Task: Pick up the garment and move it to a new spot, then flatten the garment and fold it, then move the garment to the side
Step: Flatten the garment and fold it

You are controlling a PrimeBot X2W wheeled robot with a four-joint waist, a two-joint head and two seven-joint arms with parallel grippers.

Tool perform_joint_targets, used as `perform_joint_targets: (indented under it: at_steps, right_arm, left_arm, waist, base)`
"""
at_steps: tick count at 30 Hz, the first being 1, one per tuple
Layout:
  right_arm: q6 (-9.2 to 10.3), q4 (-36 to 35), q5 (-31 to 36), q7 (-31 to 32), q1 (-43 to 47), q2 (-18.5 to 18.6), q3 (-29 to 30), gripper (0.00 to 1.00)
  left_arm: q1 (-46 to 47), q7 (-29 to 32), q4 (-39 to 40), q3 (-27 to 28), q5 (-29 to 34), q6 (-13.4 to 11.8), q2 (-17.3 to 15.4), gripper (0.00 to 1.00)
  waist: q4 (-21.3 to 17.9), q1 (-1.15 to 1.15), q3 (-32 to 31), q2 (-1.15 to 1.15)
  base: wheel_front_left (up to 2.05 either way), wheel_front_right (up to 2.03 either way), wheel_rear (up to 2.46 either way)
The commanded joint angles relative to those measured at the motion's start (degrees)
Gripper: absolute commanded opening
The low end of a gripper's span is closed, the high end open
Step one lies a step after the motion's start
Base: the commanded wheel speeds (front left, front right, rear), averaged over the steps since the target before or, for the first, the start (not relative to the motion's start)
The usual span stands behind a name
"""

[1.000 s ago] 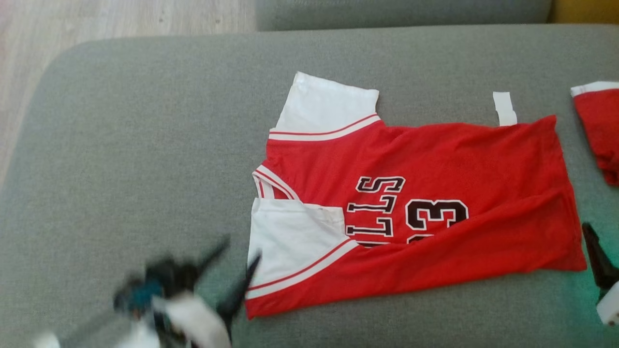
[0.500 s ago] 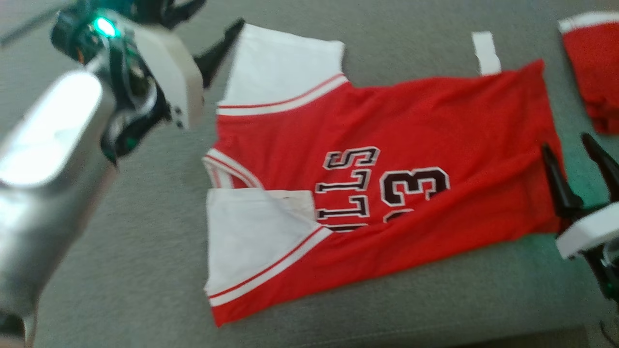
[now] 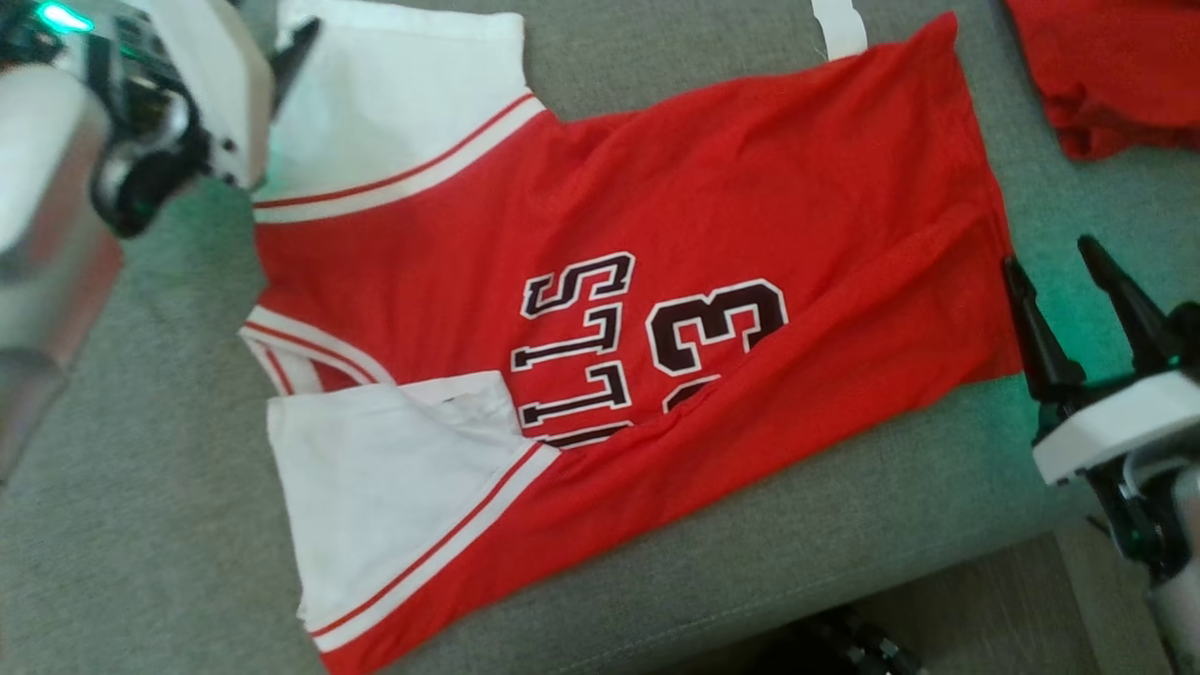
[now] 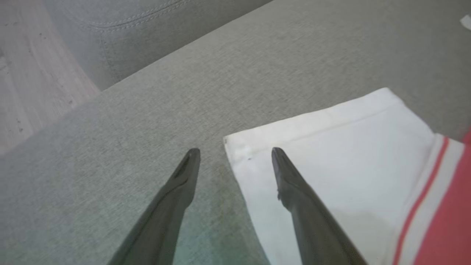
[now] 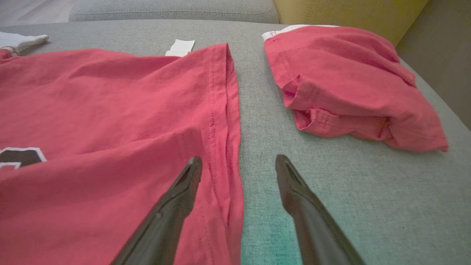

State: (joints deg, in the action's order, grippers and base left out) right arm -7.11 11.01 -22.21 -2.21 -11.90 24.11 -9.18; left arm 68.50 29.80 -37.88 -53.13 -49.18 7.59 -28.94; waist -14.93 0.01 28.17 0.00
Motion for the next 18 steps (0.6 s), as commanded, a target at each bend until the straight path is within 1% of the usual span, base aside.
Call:
perform_joint_targets:
  at_steps: [1,5,7,8,9,10,15,18]
  right_arm:
    - [-0.37,-1.1,-0.2,-0.7,-0.4,1.0,-0.7,1.0]
    - [-0.37,-0.2,-0.4,-1.5,-1.5,0.7,-1.7,1.0]
    - [-0.37,0.2,-0.7,-1.6,-2.0,0.7,-1.7,1.0]
    - [-0.37,0.4,-0.8,-1.7,-2.3,0.7,-1.7,1.0]
    - [-0.37,0.7,-0.8,-1.8,-2.6,0.8,-1.8,1.0]
    - [-0.37,0.8,-0.8,-1.9,-3.0,0.8,-1.9,1.0]
    - [-0.37,0.9,-2.5,-2.0,-6.5,0.3,-2.7,1.0]
    - [-0.37,1.4,-5.2,-0.3,-10.4,0.1,-4.0,1.0]
  left_arm:
    - [3.7,-0.6,0.3,1.6,0.0,-0.1,-2.4,1.0]
    - [5.5,-1.3,-3.8,-0.8,-0.3,-0.1,-2.5,1.0]
    - [5.5,-0.9,-4.6,-2.3,-0.9,-0.1,-2.4,1.0]
    - [5.6,-0.8,-4.8,-3.0,-1.4,-0.1,-2.3,0.87]
    - [5.6,-0.9,-4.8,-3.6,-1.8,-0.1,-2.3,0.4]
    - [5.6,-1.0,-4.6,-4.3,-2.3,-0.1,-2.3,0.0]
    - [6.7,-2.5,-2.5,-7.5,-4.6,-0.1,-3.5,0.0]
    - [8.0,-4.4,-1.7,-8.9,-5.2,-0.1,-4.0,0.0]
  waist:
    - [-1.1,-0.01,1.3,0.0]
    - [-2.1,-0.01,2.8,0.0]
    - [-2.2,-0.01,3.2,0.0]
    - [-2.2,-0.01,3.3,0.0]
    - [-2.2,-0.01,3.4,0.0]
    - [-2.2,-0.01,3.5,0.0]
    - [-1.8,-0.01,3.3,0.0]
    - [-1.1,-0.01,3.2,0.0]
  base:
    - [0.0,0.0,0.0]
    - [0.0,0.0,0.0]
    - [0.0,0.0,0.0]
    - [0.0,0.0,0.0]
    - [0.0,0.0,0.0]
    - [0.0,0.0,0.0]
    - [0.0,0.0,0.0]
    - [0.0,0.0,0.0]
